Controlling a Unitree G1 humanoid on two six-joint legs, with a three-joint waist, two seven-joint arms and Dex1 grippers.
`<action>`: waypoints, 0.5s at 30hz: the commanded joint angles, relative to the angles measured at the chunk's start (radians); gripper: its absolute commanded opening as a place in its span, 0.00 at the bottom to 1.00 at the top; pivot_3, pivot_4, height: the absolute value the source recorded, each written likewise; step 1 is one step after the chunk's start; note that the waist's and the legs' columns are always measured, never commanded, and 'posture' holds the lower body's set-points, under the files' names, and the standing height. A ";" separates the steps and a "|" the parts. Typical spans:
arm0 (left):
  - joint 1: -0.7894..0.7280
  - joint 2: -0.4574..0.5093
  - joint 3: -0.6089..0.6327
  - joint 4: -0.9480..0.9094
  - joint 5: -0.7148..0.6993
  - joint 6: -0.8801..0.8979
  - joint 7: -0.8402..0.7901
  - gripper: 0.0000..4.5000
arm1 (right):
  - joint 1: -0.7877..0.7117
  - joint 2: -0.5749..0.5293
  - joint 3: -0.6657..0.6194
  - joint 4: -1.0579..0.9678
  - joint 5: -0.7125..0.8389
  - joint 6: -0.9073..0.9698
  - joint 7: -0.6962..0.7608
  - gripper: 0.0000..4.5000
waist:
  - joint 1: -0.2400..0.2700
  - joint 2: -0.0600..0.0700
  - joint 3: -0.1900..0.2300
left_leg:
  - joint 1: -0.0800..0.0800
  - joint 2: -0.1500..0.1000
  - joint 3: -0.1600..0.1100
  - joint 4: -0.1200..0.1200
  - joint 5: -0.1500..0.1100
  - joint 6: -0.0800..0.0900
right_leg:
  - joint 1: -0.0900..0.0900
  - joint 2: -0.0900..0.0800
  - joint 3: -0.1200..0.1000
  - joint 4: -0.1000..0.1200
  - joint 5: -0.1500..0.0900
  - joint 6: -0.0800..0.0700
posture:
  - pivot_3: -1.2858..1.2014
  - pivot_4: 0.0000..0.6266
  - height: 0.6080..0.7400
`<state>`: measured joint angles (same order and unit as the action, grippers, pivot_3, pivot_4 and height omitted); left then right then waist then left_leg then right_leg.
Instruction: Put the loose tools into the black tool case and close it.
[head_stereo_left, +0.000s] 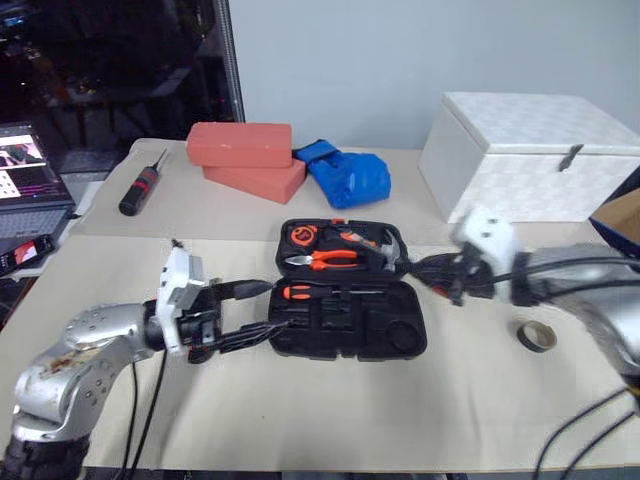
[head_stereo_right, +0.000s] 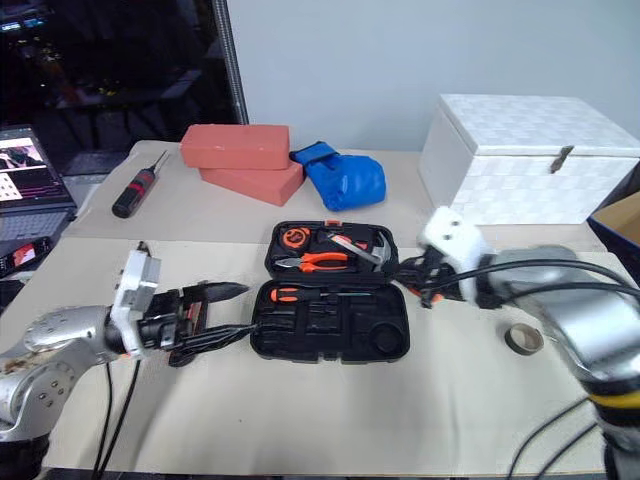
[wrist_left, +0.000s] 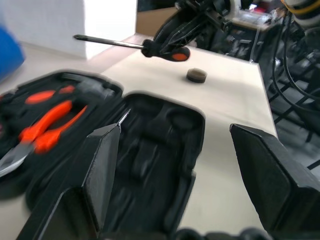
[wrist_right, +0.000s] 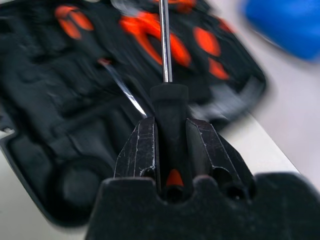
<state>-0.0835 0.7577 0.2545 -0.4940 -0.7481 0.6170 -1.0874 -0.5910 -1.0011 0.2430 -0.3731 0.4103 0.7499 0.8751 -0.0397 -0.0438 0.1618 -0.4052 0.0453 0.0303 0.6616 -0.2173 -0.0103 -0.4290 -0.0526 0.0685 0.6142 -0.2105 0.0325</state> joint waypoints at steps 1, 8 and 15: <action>0.041 0.039 0.053 -0.021 -0.016 -0.043 -0.047 0.83 | -0.073 0.043 0.144 0.080 -0.148 -0.158 0.116 0.10 | 0.005 0.000 0.000 | -0.001 0.000 0.000 0.000 0.000 0.000 | -0.001 0.000 0.000 -0.001 0.000 0.001 | 0.52 0.24 1.00; 0.072 0.059 0.060 -0.028 -0.016 -0.062 -0.048 0.83 | -0.112 0.121 0.245 0.230 -0.306 -0.263 0.189 0.10 | 0.018 0.000 0.000 | -0.012 -0.003 0.001 0.000 -0.001 0.001 | -0.011 -0.003 0.000 0.001 0.006 0.003 | 0.52 0.24 1.00; 0.064 0.059 0.043 -0.026 -0.009 -0.071 -0.039 0.83 | -0.124 0.154 0.270 0.286 -0.362 -0.275 0.275 0.10 | 0.023 0.000 0.000 | -0.009 -0.002 0.001 0.000 -0.001 0.001 | -0.010 -0.002 0.000 0.004 0.005 0.003 | 0.52 0.24 1.00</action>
<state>-0.0130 0.8065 0.2910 -0.4953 -0.7481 0.5700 -1.1278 -0.7025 -0.8494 0.5005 -0.0999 0.0691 0.4939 1.1121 -0.0165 -0.0437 0.1618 -0.4138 0.0435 0.0316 0.6617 -0.2180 -0.0097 -0.4391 -0.0543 0.0683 0.6195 -0.2064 0.0366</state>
